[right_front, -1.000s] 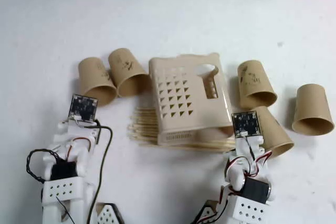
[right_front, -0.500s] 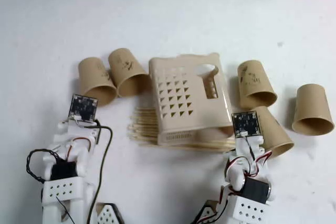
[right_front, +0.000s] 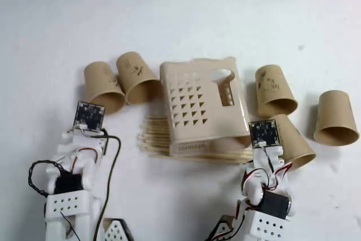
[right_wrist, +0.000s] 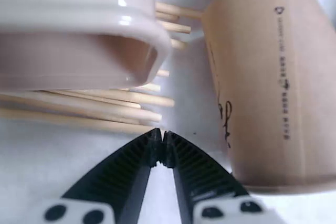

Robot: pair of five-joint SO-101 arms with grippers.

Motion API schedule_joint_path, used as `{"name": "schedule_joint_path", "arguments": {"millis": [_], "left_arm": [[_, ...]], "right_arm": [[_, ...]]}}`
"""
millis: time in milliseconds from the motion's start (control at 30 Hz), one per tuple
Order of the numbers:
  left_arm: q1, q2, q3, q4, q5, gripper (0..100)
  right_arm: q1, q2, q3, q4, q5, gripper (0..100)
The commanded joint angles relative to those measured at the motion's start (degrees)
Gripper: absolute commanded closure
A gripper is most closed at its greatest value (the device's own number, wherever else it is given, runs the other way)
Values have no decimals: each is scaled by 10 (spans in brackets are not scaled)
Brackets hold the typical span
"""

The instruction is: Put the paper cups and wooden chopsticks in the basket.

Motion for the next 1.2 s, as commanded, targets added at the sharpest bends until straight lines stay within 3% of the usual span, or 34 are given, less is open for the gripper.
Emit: {"name": "schedule_joint_path", "arguments": {"millis": [0,600,700,800,900,1000,1167], "left_arm": [[6,-8,-1,1,-5,811],[5,-8,-1,1,-4,811],[5,-8,-1,1,-3,811],[6,-8,-1,1,-5,811],[6,-8,-1,1,-5,811],[6,-8,-1,1,-5,811],[6,-8,-1,1,-5,811]], "right_arm": [[1,-3,4,1,-5,978],[21,-5,-2,-46,-2,978],[52,-5,-29,-76,9,977],[78,-3,-80,-80,72,980],[78,-3,-146,-49,46,978],[34,-2,-222,8,41,977],[-43,57,-301,0,38,977]]}}
